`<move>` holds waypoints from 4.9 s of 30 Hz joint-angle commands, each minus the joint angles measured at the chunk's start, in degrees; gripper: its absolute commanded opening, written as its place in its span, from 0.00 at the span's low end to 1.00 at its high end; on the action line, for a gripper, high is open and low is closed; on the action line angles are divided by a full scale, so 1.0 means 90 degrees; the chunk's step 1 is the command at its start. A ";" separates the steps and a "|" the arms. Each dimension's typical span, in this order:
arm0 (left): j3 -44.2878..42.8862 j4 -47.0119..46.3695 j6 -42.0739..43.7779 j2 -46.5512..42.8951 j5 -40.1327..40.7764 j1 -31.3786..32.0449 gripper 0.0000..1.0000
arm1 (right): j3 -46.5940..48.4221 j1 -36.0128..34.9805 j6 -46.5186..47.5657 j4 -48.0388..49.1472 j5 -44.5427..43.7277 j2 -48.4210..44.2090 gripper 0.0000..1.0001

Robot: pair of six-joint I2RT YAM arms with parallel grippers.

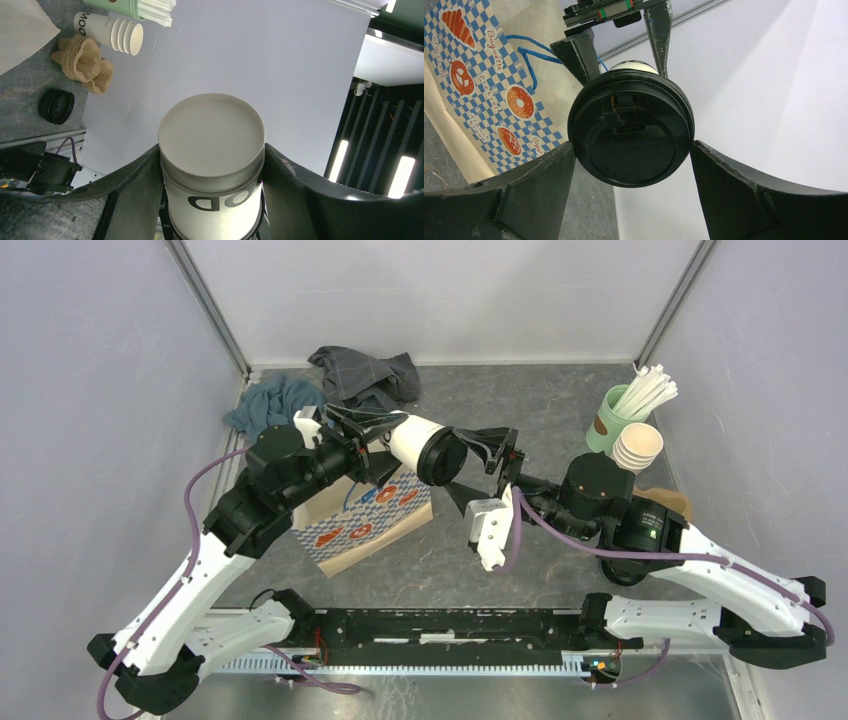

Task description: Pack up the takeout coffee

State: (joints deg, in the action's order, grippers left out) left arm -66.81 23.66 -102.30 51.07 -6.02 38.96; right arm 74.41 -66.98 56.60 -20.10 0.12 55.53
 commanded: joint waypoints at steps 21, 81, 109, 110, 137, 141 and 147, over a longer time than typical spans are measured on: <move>-0.0165 -0.0119 0.0234 0.0022 -0.0226 0.0028 0.39 | 0.0280 0.0066 0.0030 0.0378 0.0328 0.0168 0.89; -0.3602 0.4613 0.4718 0.0423 0.2482 -0.0003 0.82 | 0.0187 0.0078 -0.4114 -0.0517 -0.3695 -0.0378 0.55; -0.1722 0.6702 0.4944 0.0940 0.5262 -0.0236 0.69 | 0.1598 0.0075 -0.5416 -0.2031 -0.3768 0.0446 0.53; -0.1666 0.6702 0.4950 0.0931 0.5320 -0.0258 0.68 | 0.1637 0.0079 -0.5392 -0.2057 -0.3714 0.0460 0.53; 0.0546 0.0705 0.8198 -0.0047 0.3191 -0.0299 0.02 | 0.3096 0.0079 -0.5117 -0.3023 -0.0469 0.1366 0.45; 0.1054 0.0002 0.8222 -0.0337 0.2952 -0.0296 0.02 | 0.3151 0.0074 -0.5156 -0.3178 -0.0511 0.1684 0.43; 0.2176 -0.1105 0.8802 -0.1149 0.2839 -0.0296 0.02 | 0.3494 0.0072 -0.5189 -0.3487 -0.0643 0.2152 0.42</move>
State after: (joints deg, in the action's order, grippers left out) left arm -51.88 25.02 -28.99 45.15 20.75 36.38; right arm 102.04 -66.26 10.76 -50.65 -5.39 73.65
